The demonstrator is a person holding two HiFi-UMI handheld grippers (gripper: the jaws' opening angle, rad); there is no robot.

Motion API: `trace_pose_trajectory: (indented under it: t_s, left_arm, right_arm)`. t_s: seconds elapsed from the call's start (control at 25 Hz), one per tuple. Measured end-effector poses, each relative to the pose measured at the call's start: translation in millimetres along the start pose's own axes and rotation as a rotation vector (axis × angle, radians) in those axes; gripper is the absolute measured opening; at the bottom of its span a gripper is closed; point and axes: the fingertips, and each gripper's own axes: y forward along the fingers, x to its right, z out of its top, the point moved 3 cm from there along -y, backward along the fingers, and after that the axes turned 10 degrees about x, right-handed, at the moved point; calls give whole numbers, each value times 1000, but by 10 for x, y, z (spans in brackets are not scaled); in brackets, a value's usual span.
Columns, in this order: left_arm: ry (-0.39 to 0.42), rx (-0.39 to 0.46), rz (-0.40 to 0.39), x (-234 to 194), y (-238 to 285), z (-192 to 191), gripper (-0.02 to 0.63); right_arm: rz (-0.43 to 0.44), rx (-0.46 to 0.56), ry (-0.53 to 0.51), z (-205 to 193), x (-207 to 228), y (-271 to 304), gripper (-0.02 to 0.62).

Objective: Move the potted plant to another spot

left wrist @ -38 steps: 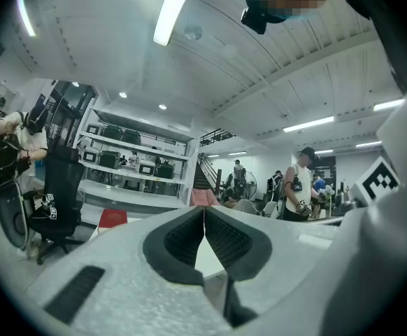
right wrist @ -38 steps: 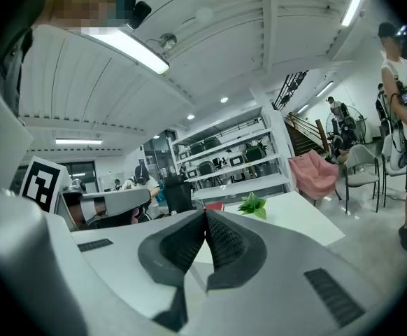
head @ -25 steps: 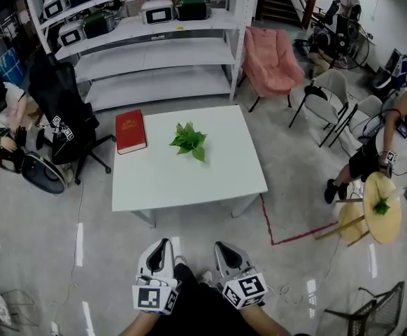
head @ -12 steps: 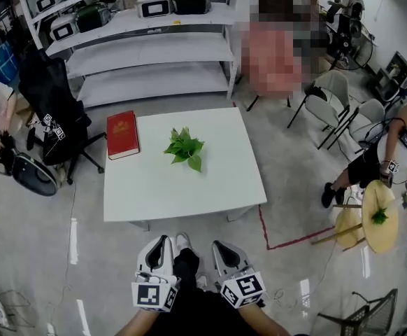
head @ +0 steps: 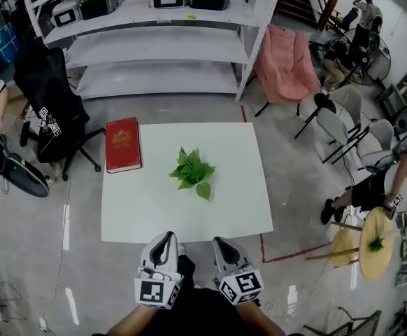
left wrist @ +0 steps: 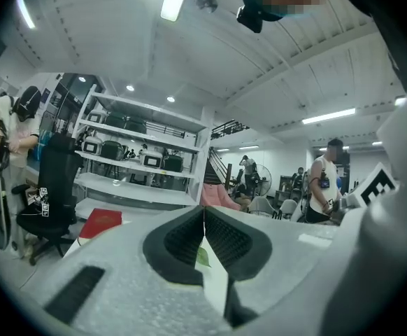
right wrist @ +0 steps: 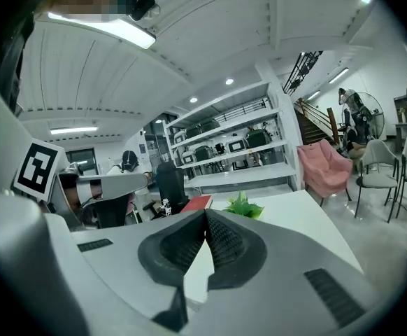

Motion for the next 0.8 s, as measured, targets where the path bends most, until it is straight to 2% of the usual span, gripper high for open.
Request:
trace_pose_trajectory:
  t_s: [0.24, 0.4, 0.52, 0.68, 0.8]
  left_arm:
    - [4, -8, -21, -233, 486, 32, 18]
    - [-1, -51, -16, -270, 626, 5, 18]
    - [-1, -31, 17, -309, 768, -6, 18]
    - [-15, -55, 79, -296, 913, -20, 18]
    - [-10, -19, 132, -245, 1016, 21, 18]
  right_arm:
    - [13, -34, -15, 79, 198, 572, 11]
    - [52, -80, -41, 120, 288, 809, 12]
    - [103, -112, -74, 130, 377, 987, 12]
    - [192, -167, -113, 138, 541, 1204, 11]
    - [263, -214, -162, 125, 719, 1382, 11]
